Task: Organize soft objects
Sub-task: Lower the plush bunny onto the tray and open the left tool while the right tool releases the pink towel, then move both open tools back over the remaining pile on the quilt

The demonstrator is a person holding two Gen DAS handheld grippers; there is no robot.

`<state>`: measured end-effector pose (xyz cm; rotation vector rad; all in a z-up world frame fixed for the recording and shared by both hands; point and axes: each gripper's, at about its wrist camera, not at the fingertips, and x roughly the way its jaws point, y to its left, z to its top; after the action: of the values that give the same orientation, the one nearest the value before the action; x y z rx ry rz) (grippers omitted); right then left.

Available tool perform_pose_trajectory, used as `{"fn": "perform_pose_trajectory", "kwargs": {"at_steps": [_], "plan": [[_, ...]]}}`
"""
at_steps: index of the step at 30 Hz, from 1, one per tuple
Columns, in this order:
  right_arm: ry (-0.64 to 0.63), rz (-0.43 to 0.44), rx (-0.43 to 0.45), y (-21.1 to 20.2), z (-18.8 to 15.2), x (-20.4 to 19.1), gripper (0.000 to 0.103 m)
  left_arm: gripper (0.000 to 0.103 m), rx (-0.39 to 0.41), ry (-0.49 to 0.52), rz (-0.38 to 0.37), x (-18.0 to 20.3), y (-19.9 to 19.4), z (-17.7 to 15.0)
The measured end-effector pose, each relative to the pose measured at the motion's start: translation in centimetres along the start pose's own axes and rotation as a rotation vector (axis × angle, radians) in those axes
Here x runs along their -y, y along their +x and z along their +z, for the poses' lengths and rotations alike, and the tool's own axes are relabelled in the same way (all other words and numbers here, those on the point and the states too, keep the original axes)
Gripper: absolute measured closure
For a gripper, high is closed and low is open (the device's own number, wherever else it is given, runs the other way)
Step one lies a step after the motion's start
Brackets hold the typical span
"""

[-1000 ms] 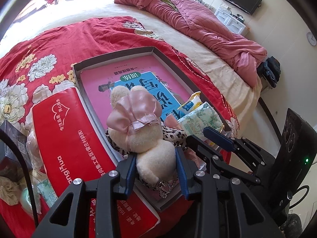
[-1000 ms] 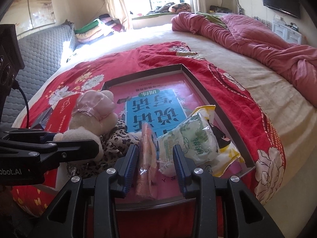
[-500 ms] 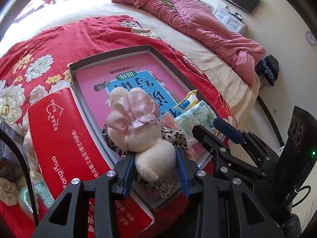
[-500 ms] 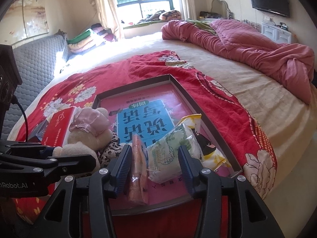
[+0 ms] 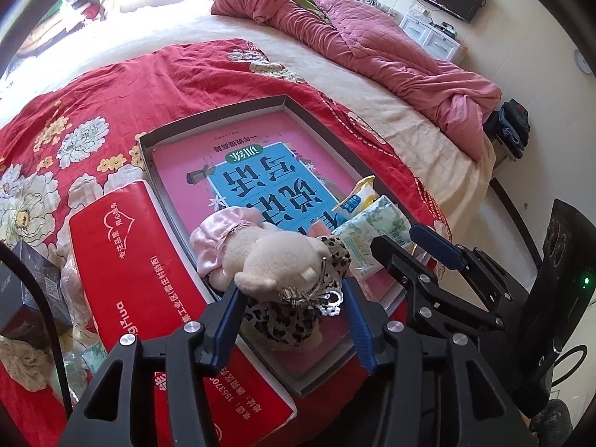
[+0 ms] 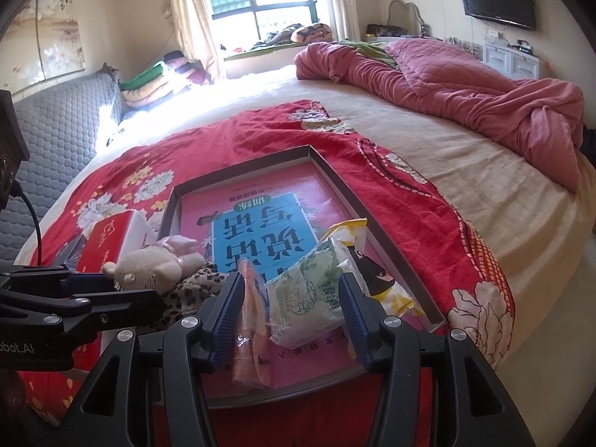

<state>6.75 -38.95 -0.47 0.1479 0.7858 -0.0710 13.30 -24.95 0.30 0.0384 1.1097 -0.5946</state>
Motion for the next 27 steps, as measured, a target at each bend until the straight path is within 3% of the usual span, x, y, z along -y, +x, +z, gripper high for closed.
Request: {"fn": "perform_pose_trajectory", "kwargs": {"at_steps": [15, 19, 27], "plan": [[0.023, -0.036, 0.012, -0.3, 0.1, 0.7, 0.042, 0.038, 0.042, 0.023, 0.017, 0.4, -1.7, -0.2], [0.014, -0.041, 0.017, -0.4, 0.1, 0.6, 0.035, 0.034, 0.056, 0.009, 0.031, 0.2, -2.3, -0.3], [0.006, -0.062, 0.032, -1.0, 0.3, 0.4, 0.034, 0.033, 0.082, 0.010, 0.058, 0.3, -3.6, -0.6]]}}
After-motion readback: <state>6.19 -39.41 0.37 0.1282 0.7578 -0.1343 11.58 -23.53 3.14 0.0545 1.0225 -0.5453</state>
